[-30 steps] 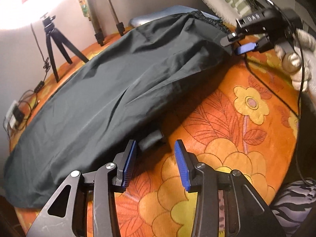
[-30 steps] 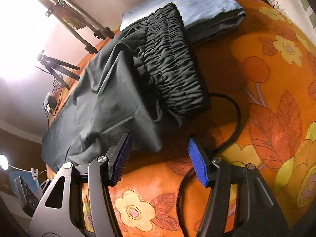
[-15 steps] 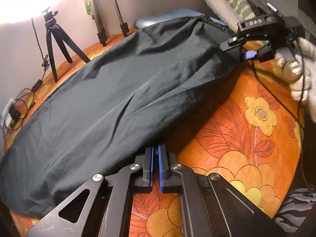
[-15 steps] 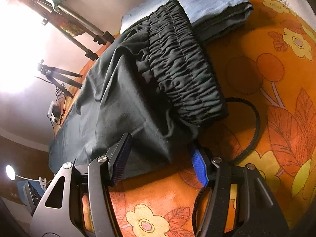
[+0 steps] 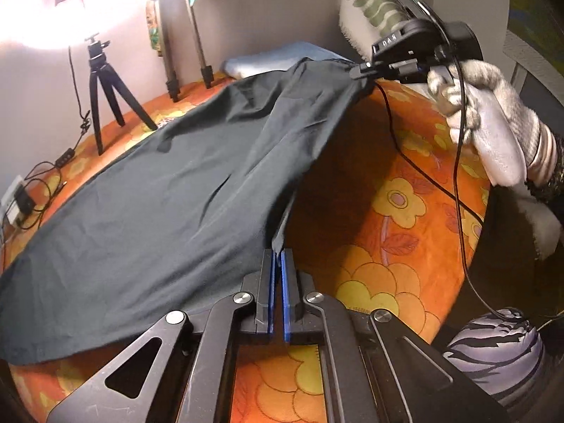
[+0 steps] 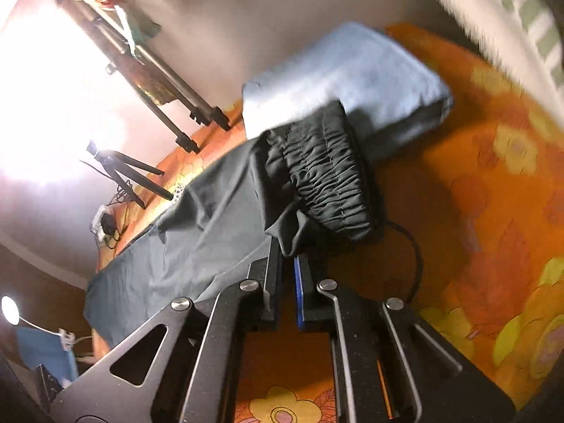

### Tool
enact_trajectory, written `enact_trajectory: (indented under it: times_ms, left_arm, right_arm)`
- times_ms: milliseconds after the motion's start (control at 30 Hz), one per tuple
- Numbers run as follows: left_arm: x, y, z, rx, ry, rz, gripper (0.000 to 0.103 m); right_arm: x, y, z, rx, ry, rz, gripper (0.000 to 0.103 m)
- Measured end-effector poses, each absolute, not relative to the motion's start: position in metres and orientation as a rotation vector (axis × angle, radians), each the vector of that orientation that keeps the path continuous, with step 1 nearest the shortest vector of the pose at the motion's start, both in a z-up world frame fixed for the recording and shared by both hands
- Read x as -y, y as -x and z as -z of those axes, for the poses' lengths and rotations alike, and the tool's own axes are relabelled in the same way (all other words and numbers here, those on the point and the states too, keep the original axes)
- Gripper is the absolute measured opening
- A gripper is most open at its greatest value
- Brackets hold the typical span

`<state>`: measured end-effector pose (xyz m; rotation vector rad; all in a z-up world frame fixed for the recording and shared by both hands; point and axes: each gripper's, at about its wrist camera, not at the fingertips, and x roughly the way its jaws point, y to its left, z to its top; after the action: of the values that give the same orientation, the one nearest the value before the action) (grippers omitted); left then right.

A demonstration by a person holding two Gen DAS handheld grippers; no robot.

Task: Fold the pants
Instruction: 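Grasp the trousers edge with the left tool and pull it straight, then open the left tool and withdraw both tools from the trousers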

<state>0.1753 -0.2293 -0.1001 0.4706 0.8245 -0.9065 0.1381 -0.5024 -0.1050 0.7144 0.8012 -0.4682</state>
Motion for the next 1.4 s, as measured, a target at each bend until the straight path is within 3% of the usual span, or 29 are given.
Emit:
enact_trajectory:
  times_ms: [267, 367, 433, 533, 600, 1067, 1200, 1400]
  left_arm:
    - [0.234, -0.185, 0.116, -0.85, -0.508, 0.888, 0.004]
    - [0.228, -0.18, 0.109, -0.829, -0.505, 0.875, 0.014]
    - [0.218, -0.179, 0.101, -0.808, -0.489, 0.857, 0.022]
    - [0.195, -0.183, 0.089, -0.796, -0.428, 0.825, 0.028]
    - [0.172, -0.188, 0.079, -0.796, -0.376, 0.794, 0.032]
    - [-0.035, -0.253, 0.043, -0.803, 0.012, 0.412, 0.034]
    - [-0.106, -0.273, 0.043, -0.791, 0.16, 0.308, 0.052]
    - [-0.205, -0.312, 0.066, -0.813, 0.385, 0.184, 0.061]
  right_arm:
    - [0.502, -0.144, 0.124, -0.938, -0.595, 0.533, 0.006]
    - [0.502, -0.141, 0.124, -0.949, -0.583, 0.521, 0.013]
    - [0.498, -0.139, 0.115, -0.95, -0.531, 0.532, 0.025]
    - [0.488, -0.135, 0.095, -0.917, -0.464, 0.544, 0.036]
    - [0.48, -0.135, 0.081, -0.896, -0.422, 0.538, 0.037]
    - [0.357, -0.2, -0.023, -0.761, -0.186, 0.257, 0.057]
    - [0.313, -0.23, -0.028, -0.765, -0.161, 0.162, 0.06]
    - [0.243, -0.282, -0.016, -0.77, -0.112, 0.06, 0.065]
